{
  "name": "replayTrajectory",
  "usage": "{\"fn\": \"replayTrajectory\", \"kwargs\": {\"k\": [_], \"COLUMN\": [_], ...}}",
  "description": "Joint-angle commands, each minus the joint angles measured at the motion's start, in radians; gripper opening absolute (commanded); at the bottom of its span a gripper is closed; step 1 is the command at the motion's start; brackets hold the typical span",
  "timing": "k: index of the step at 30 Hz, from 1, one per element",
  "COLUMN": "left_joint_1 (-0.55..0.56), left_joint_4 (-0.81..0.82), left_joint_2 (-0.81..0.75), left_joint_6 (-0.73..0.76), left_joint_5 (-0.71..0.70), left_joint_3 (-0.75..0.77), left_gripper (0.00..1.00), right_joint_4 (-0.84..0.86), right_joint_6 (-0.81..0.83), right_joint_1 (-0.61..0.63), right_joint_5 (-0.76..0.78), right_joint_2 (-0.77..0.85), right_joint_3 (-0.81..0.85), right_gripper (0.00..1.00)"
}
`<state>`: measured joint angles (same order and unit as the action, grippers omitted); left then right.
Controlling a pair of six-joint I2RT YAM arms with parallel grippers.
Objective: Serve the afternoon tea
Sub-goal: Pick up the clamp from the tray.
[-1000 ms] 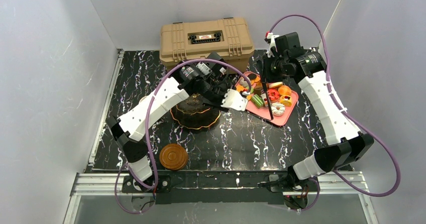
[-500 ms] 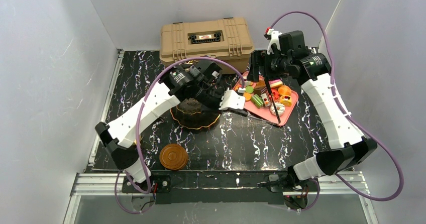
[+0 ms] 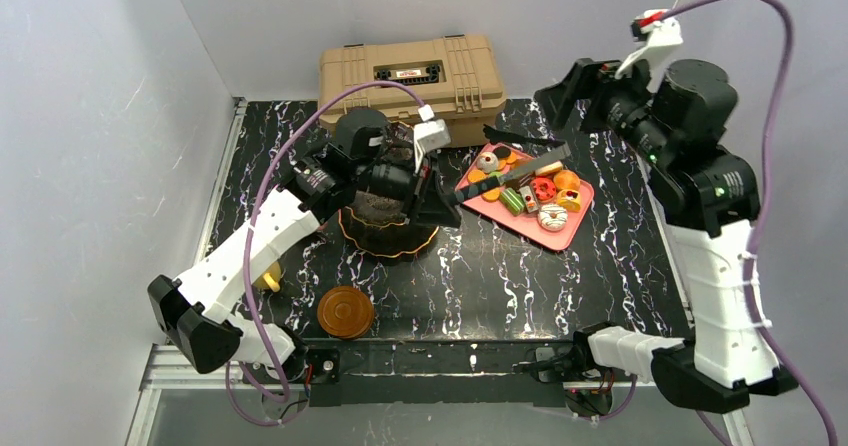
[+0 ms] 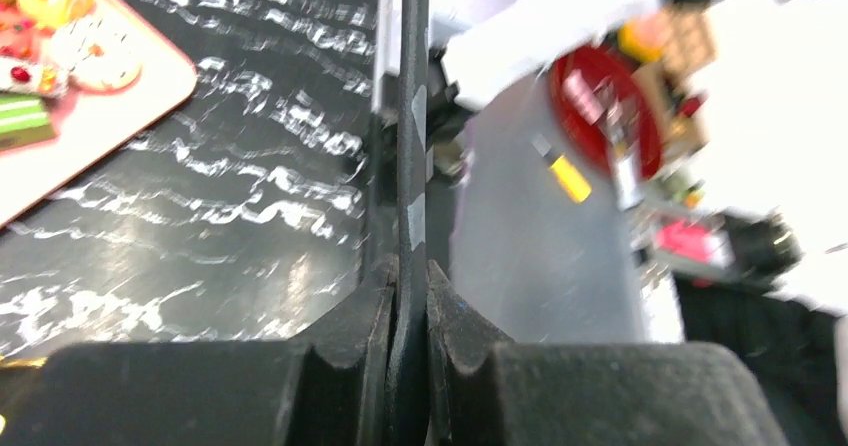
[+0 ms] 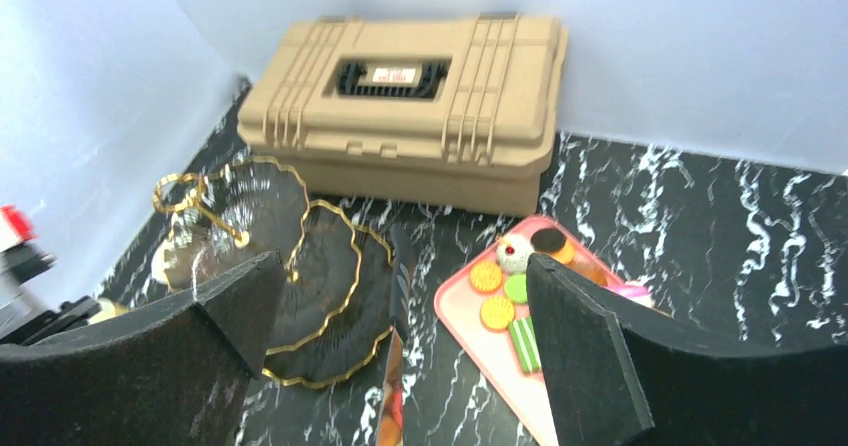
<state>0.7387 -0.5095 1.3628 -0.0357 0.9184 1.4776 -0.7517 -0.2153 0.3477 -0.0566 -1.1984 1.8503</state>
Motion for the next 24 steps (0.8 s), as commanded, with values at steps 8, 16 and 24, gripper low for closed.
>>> {"fn": "replayTrajectory", "kwargs": {"k": [8, 16, 24], "left_joint_1": [-0.168, -0.194, -0.205], "left_joint_4": [0.577, 0.617, 0.629], "left_joint_2": [-0.089, -0.113, -0.147], "left_joint_6": [-0.68, -0.699, -0.647], "left_joint_5": [0.225, 0.24, 0.277], "left_joint_3": [-0.037, -0.047, -0.09], "left_gripper": [0.0, 0.0, 0.0], "right_joint_4": [0.11, 0.35, 0.409], "right_joint_6": [-0.016, -0.107, -0.172], "right_joint_1": [-0.001, -0.001, 0.0], "right_joint_5": [0.11, -0.276, -0.13], "right_joint_2": [0.124, 0.239, 0.227], "right_joint_3": [-0.155, -0.354, -0.302], "right_gripper": [0.98, 0.98, 0.98]}}
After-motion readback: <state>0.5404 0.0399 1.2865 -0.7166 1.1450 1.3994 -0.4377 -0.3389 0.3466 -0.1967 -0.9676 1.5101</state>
